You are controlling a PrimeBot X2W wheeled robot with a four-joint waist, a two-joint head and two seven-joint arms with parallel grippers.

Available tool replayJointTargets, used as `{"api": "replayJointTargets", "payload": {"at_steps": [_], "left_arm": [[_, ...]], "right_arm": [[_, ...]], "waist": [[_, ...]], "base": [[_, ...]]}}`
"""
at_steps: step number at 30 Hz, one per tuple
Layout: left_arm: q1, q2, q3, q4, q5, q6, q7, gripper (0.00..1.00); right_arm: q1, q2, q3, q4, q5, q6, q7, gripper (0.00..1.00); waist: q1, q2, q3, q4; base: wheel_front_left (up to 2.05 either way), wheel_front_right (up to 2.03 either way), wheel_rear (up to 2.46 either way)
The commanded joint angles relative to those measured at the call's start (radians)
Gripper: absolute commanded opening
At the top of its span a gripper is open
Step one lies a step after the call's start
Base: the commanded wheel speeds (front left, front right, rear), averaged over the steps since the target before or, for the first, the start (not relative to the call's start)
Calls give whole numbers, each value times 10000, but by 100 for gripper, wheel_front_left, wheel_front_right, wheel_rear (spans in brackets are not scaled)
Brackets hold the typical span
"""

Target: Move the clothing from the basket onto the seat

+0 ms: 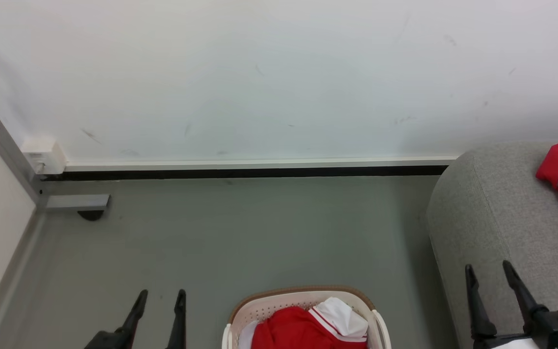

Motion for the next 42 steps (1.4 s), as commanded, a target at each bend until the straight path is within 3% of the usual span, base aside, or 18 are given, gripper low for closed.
{"api": "replayJointTargets", "payload": {"at_steps": [1,15,29,34,42], "left_arm": [[210,-88,230,30,144,-111,-2,100],[631,-1107,1597,395,1073,-1012,-4,100],[265,-1550,1869,374,1622,-1583,-5,100],[-593,-1632,1531,629,1800,-1925,-5,100],[-3161,-1695,429,1731,2355,-2552,28,100]], "right_arm": [[190,-10,124,84,105,-22,7,100],[276,-17,616,602,283,-22,8,100],[-43,-17,608,447,366,-22,7,100],[-330,-16,385,184,277,-22,7,100],[-1360,-12,-51,-603,232,-22,8,100]], "waist": [[2,0,-49,50],[2,0,-65,187],[2,0,429,-324],[2,0,1202,-644],[2,0,3636,-1033]], "base": [[0,0,0],[0,0,0],[0,0,0],[0,0,0],[0,0,0]]}}
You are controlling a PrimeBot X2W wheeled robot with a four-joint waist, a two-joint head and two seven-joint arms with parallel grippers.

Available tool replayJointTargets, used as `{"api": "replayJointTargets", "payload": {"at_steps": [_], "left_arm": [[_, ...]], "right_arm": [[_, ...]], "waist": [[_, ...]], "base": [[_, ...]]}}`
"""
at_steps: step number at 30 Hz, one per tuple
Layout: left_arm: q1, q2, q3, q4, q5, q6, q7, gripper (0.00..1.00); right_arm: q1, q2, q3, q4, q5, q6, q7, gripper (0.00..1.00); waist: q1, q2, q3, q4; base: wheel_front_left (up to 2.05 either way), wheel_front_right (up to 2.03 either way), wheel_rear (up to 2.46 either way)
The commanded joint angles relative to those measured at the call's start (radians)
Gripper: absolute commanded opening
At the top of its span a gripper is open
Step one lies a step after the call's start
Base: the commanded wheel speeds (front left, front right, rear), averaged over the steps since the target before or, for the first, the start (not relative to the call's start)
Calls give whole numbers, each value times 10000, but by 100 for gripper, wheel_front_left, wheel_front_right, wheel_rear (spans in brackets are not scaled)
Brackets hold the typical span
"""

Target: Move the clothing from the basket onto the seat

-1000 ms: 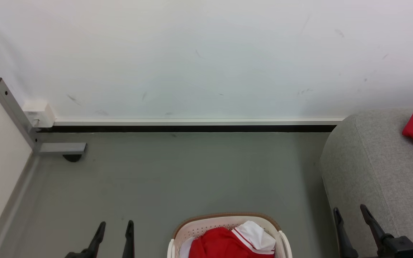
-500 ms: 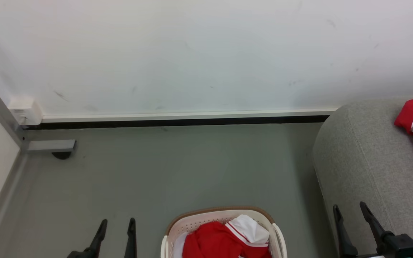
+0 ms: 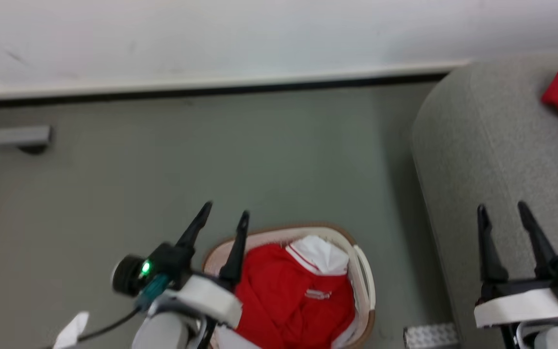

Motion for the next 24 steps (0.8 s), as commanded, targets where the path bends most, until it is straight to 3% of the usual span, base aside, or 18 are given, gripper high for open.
{"api": "replayJointTargets", "payload": {"at_steps": [1,10,15,24], "left_arm": [[-706,19,-314,393,308,-118,68,100],[-3162,-12,-1588,2564,1116,-294,809,100],[-4263,-43,-2216,3975,1489,34,1585,100],[-5563,-59,-3344,5501,672,828,2956,100]], "right_arm": [[-371,-18,-137,-228,-55,-22,8,100],[-1488,-15,-1034,-1042,167,-22,7,100],[-2105,-13,-1310,-1421,245,-22,7,100],[-2736,-15,-1063,-2069,506,-22,9,100]], "waist": [[-2,0,1604,-326],[-2,0,3877,-444],[-2,0,4864,-495],[-2,0,6054,-581]], "base": [[0,0,0],[0,0,0],[0,0,0],[0,0,0]]}}
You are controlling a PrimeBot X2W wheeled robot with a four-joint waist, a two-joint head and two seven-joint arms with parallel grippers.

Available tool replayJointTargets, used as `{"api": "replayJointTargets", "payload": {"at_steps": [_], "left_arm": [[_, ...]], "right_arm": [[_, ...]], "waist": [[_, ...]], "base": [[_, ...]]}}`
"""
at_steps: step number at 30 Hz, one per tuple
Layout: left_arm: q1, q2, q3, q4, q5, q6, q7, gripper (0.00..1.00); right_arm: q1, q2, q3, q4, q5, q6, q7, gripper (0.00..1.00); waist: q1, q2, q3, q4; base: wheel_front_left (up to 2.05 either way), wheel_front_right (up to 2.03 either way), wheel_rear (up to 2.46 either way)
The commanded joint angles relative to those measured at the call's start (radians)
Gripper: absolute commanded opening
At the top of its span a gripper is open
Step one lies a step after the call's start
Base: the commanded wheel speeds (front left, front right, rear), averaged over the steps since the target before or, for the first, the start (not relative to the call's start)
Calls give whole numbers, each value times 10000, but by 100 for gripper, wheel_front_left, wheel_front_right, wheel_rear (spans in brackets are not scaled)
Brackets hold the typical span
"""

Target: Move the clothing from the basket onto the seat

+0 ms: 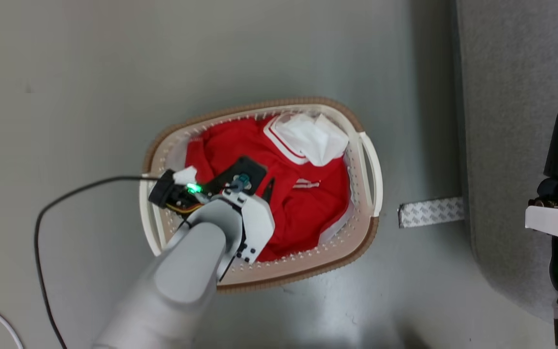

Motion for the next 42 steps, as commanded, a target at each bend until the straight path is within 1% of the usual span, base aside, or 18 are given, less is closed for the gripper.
{"api": "replayJointTargets", "payload": {"at_steps": [1,4,12,17,18,19,20,21,23,26,30,35,39,42], "left_arm": [[-246,48,-88,144,-220,140,112,100],[-654,52,-317,549,-303,367,344,100],[-1668,49,-867,1555,-520,628,681,100],[-2034,49,-1165,2083,-760,530,553,100],[-2067,52,-1192,2134,-867,509,453,87],[-2097,52,-1235,2178,-927,497,404,44],[-2102,55,-1281,2216,-1026,450,397,20],[-2113,50,-1348,2226,-1130,450,350,0],[-2133,50,-1513,2242,-1329,476,294,0],[-2167,50,-1710,2146,-1660,386,150,0],[-1867,42,-1849,1755,-2440,302,-232,0],[-1181,41,-2046,1184,-3534,224,-926,0],[-361,44,-2110,817,-4258,137,-1465,0],[236,39,-2100,566,-4710,207,-1788,0]], "right_arm": [[-175,-11,6,-94,141,-22,9,100],[-291,-11,72,-219,247,-22,7,100],[-443,-11,225,-594,444,-22,7,100],[-433,-11,243,-747,487,-22,9,100],[-403,-11,221,-761,464,-22,7,100],[-366,-11,192,-773,440,-22,9,100],[-326,-11,166,-780,418,-22,9,100],[-295,-11,141,-789,399,-22,9,100],[-246,-9,115,-781,362,-22,9,100],[-338,-11,146,-717,315,-22,9,100],[-336,-14,125,-537,281,-22,7,100],[-41,-14,105,-162,221,-22,9,100],[410,-15,170,259,174,-22,7,100],[863,-17,181,578,197,-22,9,100]], "waist": [[-4,0,427,-45],[-4,0,749,-123],[-4,0,1599,-349],[-4,0,1937,-468],[-4,0,1957,-464],[-4,0,1971,-449],[-4,0,1982,-430],[-4,0,1995,-406],[-4,0,2005,-356],[-4,0,1955,-285],[-4,0,1379,-51],[-4,0,8,312],[-4,0,-1407,593],[-4,0,-2432,796]], "base": [[0,0,0],[0,0,0],[0,0,0],[0,0,0],[0,0,0],[0,0,0],[0,0,0],[0,0,0],[0,0,0],[0,0,0],[0,0,0],[0,0,0],[0,0,0],[0,0,0]]}}
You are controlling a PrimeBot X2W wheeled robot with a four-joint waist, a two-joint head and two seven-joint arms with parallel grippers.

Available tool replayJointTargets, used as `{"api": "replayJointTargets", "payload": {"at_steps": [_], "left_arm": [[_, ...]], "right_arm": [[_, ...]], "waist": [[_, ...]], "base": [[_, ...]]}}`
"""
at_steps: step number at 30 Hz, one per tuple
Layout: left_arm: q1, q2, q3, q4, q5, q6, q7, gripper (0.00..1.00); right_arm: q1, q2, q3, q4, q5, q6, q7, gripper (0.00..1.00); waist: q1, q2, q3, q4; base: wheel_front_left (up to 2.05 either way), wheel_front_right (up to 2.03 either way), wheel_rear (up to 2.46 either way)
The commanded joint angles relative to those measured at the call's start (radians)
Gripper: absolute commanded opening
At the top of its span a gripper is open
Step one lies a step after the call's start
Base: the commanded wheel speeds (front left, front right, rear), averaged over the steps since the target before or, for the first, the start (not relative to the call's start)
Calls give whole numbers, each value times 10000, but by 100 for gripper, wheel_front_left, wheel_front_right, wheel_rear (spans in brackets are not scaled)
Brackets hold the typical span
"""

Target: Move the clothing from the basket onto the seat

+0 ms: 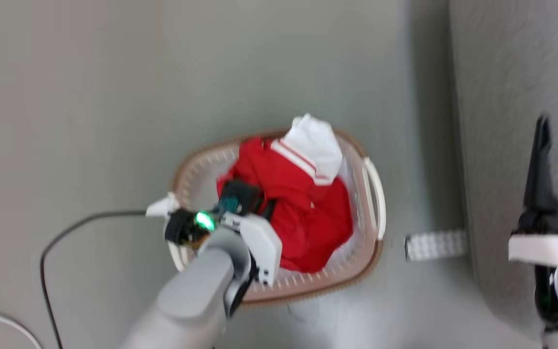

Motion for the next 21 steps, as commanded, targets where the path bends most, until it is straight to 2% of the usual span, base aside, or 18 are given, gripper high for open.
{"api": "replayJointTargets", "payload": {"at_steps": [1,5,11,21], "left_arm": [[441,38,28,-150,-254,41,-214,0],[1139,76,199,-513,-653,197,-511,0],[2193,579,553,-1565,-950,711,-625,0],[3575,1875,1074,-4867,-1282,1876,28,0]], "right_arm": [[398,-21,-40,205,-23,-22,9,100],[1072,-23,10,605,-121,-22,9,100],[2002,-25,287,1146,-455,-22,9,100],[3179,-29,672,1718,-641,-22,9,100]], "waist": [[1,0,-1789,534],[1,0,-3030,764],[1,0,-4746,876],[1,0,-6489,943]], "base": [[0,0,0],[0,0,0],[0,0,0],[0,0,0]]}}
